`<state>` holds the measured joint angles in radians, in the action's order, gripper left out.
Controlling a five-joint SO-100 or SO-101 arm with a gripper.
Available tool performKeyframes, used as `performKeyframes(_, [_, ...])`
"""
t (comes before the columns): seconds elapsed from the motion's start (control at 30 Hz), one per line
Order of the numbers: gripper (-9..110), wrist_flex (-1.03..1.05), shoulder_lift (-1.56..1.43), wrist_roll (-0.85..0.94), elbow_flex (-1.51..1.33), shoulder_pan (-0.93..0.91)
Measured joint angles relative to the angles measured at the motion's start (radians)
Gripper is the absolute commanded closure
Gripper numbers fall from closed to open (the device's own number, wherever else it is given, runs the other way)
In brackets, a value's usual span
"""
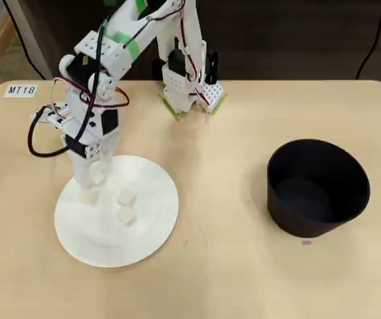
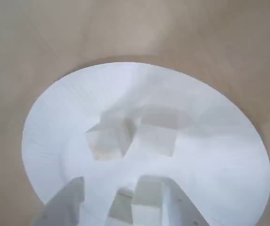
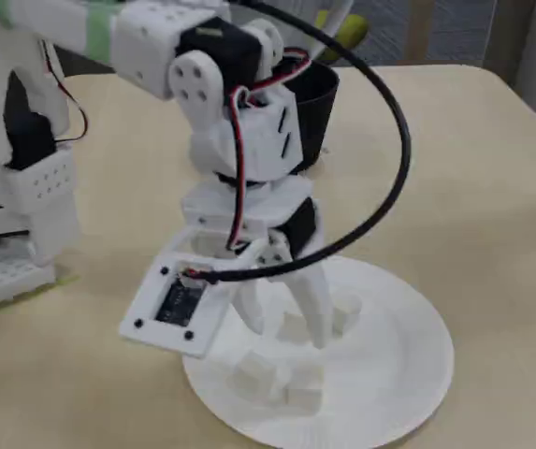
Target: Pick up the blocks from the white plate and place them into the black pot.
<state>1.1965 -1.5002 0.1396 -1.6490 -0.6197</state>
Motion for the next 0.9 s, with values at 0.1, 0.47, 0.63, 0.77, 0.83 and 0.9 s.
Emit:
performKeyframes(0.1, [80, -0.032, 0.023, 0.012, 0.000, 0.006])
performKeyframes(0.47, [79, -0.129, 0.107, 0.021, 0.034, -0.006])
performKeyframes(0.63, [79, -0.129, 0.158, 0.043, 0.077, -0.031])
performKeyframes(0.77, [80, -0.147, 0.175, 0.046, 0.084, -0.034])
performKeyframes(0.83, [81, -0.158, 0.179, 0.046, 0.084, -0.032])
performKeyframes(0.9, [82, -0.170, 0.186, 0.046, 0.086, -0.032])
